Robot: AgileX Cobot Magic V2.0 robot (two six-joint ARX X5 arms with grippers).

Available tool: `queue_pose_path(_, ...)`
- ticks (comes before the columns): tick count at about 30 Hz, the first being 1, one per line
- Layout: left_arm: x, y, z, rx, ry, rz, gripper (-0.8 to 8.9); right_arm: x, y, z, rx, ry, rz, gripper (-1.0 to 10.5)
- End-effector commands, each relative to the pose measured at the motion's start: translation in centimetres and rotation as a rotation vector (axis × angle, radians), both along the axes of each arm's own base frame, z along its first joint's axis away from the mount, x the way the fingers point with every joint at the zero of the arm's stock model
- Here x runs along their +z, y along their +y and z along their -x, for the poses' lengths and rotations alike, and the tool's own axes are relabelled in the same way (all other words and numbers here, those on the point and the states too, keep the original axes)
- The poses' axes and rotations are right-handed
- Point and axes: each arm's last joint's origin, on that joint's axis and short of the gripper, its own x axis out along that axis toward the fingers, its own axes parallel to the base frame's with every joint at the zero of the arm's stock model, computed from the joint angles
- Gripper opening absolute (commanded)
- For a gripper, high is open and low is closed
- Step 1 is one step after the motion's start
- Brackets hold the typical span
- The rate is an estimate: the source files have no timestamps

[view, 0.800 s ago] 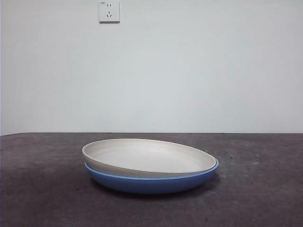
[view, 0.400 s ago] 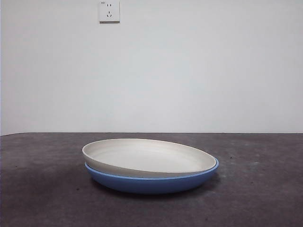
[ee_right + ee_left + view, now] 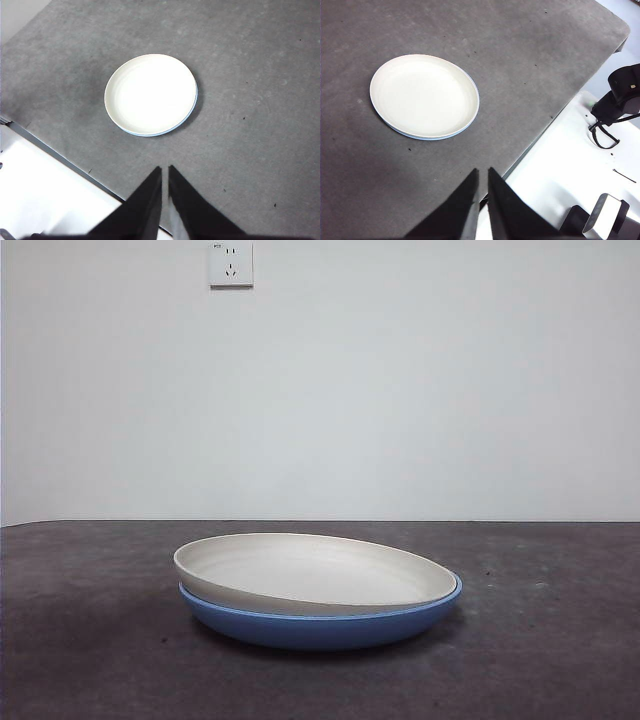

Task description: Pick up the white plate, put it on the blue plate, put it on desk

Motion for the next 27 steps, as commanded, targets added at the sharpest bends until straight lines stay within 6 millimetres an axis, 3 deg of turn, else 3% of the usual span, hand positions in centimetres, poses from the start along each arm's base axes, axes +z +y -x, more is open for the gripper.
queue_pose_path(1, 0.3, 0.0, 0.1, -0.002, -0.007, 0.01, 0.28, 0.2, -0.1, 0.2, -0.003, 0.013, 0.007, 0.2)
queue_pose_path(7, 0.0, 0.7, -0.6, 0.147, -0.004, 0.008, 0.28, 0.2, -0.1, 0.2, -0.003, 0.013, 0.006, 0.2)
queue_pose_path(12, -2.5, 1.4, -2.0, 0.289, -0.098, -0.006, 0.28, 0.2, -0.1, 0.2, -0.002, 0.013, 0.006, 0.2)
queue_pose_path(16, -6.3, 1.9, -3.9, 0.431, -0.283, 0.094, 0.28, 0.2, -0.1, 0.2, -0.002, 0.013, 0.006, 0.2)
queue_pose_path(20, -11.3, 2.6, -5.2, 0.538, -0.432, 0.167, 0.28, 0.2, -0.1, 0.2, -0.003, 0.013, 0.006, 0.2)
queue_pose_path(27, -18.5, 3.6, -5.7, 0.768, -0.474, 0.225, 0.28, 0.2, -0.1, 0.2, -0.002, 0.013, 0.006, 0.2)
